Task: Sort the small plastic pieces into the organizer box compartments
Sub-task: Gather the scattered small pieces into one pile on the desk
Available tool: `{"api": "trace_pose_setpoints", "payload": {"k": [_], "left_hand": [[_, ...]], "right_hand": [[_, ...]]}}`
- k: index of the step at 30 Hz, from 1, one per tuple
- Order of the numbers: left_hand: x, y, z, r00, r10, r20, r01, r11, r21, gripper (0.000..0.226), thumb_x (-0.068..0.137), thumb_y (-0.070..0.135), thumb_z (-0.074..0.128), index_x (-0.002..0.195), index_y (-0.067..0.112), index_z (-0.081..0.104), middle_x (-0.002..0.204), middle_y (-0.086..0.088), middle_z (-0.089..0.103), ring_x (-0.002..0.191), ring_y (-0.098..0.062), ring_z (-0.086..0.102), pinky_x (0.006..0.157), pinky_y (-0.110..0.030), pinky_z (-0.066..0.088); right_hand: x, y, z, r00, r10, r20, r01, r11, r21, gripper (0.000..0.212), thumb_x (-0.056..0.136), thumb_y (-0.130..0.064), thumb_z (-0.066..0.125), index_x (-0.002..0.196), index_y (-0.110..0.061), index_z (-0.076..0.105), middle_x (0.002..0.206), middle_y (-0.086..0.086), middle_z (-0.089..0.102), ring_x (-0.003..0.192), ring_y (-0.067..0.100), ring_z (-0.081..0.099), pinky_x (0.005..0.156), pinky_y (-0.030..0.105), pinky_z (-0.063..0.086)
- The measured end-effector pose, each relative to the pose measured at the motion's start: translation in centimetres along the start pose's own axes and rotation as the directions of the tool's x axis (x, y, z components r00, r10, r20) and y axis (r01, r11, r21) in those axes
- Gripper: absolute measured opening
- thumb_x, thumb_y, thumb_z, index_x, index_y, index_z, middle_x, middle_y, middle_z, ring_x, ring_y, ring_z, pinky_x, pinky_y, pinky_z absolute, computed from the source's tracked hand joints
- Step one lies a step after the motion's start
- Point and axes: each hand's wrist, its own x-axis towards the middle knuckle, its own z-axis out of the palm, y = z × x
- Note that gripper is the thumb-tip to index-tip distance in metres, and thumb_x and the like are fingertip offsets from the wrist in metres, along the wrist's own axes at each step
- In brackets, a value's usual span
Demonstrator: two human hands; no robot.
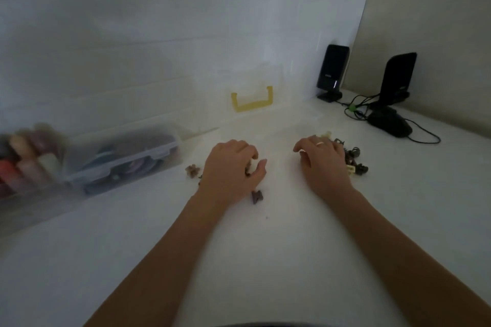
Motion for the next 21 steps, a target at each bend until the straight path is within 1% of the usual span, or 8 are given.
{"api": "trace_pose_setpoints", "payload": {"k": [4,7,9,11,14,16,18,21], "left_hand": [[0.4,0.4,-0.3,0.997,0.043,-0.058,-0.039,0.997,0.067,0.027,0.083,0.028,0.052,0.062,0.014,0.064,0.064,0.002,0.065,0.059,-0.019,0.059,0.059,-0.027,0.04],[-0.1,-1.2,-1.9,0.97,-0.209,-0.12,0.222,0.97,0.101,0.035,0.086,0.029,0.046,0.056,0.015,0.056,0.056,-0.002,0.058,0.052,-0.023,0.055,0.052,-0.027,0.041],[-0.7,-2.4,-3.1,0.84,-0.514,-0.172,0.537,0.833,0.132,0.036,0.089,0.03,0.04,0.057,0.015,0.048,0.055,-0.002,0.05,0.053,-0.025,0.051,0.05,-0.025,0.034],[-1.2,-3.0,-3.4,0.679,-0.72,-0.14,0.734,0.668,0.127,0.038,0.094,0.031,0.04,0.066,0.01,0.056,0.062,-0.004,0.054,0.059,-0.022,0.051,0.052,-0.025,0.031],[-2.0,-2.1,-2.9,0.663,-0.748,0.031,0.749,0.663,-0.001,0.042,0.099,0.036,0.036,0.084,0.008,0.064,0.077,-0.007,0.061,0.072,-0.021,0.053,0.064,-0.028,0.036],[-2.3,-1.0,-2.9,0.648,-0.748,0.144,0.762,0.636,-0.123,0.042,0.1,0.04,0.033,0.085,0.014,0.061,0.085,-0.003,0.06,0.08,-0.02,0.053,0.073,-0.03,0.037],[-2.6,-0.3,-3.0,0.622,-0.753,0.216,0.783,0.589,-0.201,0.04,0.1,0.042,0.033,0.084,0.016,0.059,0.083,0.0,0.056,0.082,-0.018,0.05,0.068,-0.029,0.036],[-2.8,1.1,-3.0,0.627,-0.734,0.26,0.779,0.588,-0.22,0.029,0.1,0.039,0.035,0.085,0.019,0.049,0.07,0.012,0.044,0.072,-0.012,0.045,0.063,-0.011,0.029]], "right_hand": [[0.3,0.9,-0.9,0.989,0.096,-0.117,-0.098,0.995,-0.016,0.012,0.091,-0.019,0.051,0.098,-0.02,0.061,0.103,-0.001,0.065,0.106,0.022,0.056,0.098,0.035,0.021],[0.7,3.5,-2.4,0.937,0.322,-0.133,-0.325,0.946,0.0,0.022,0.096,-0.032,0.041,0.107,-0.023,0.058,0.107,0.001,0.065,0.104,0.021,0.057,0.104,0.041,0.023],[0.6,5.1,-3.1,0.892,0.452,-0.01,-0.451,0.892,0.036,0.034,0.097,-0.042,0.033,0.12,-0.025,0.052,0.118,0.003,0.063,0.11,0.023,0.056,0.105,0.043,0.025],[0.6,6.2,-3.3,0.845,0.512,0.152,-0.529,0.841,0.11,0.044,0.098,-0.049,0.026,0.131,-0.027,0.043,0.128,0.005,0.057,0.116,0.025,0.052,0.103,0.043,0.029],[1.5,6.7,-3.3,0.853,0.464,0.24,-0.515,0.822,0.243,0.053,0.098,-0.054,0.019,0.137,-0.025,0.039,0.135,0.006,0.052,0.122,0.028,0.048,0.103,0.045,0.03],[2.3,6.9,-3.1,0.857,0.442,0.267,-0.505,0.823,0.26,0.056,0.098,-0.053,0.016,0.139,-0.021,0.037,0.14,0.008,0.047,0.126,0.029,0.044,0.105,0.045,0.029],[2.8,7.3,-2.5,0.846,0.41,0.342,-0.496,0.84,0.221,0.056,0.1,-0.048,0.014,0.143,-0.018,0.033,0.146,0.008,0.04,0.132,0.029,0.039,0.108,0.044,0.025],[2.8,7.6,-2.0,0.844,0.385,0.373,-0.51,0.791,0.338,0.063,0.097,-0.056,0.011,0.141,-0.021,0.041,0.148,0.005,0.04,0.134,0.025,0.036,0.111,0.041,0.02]]}}
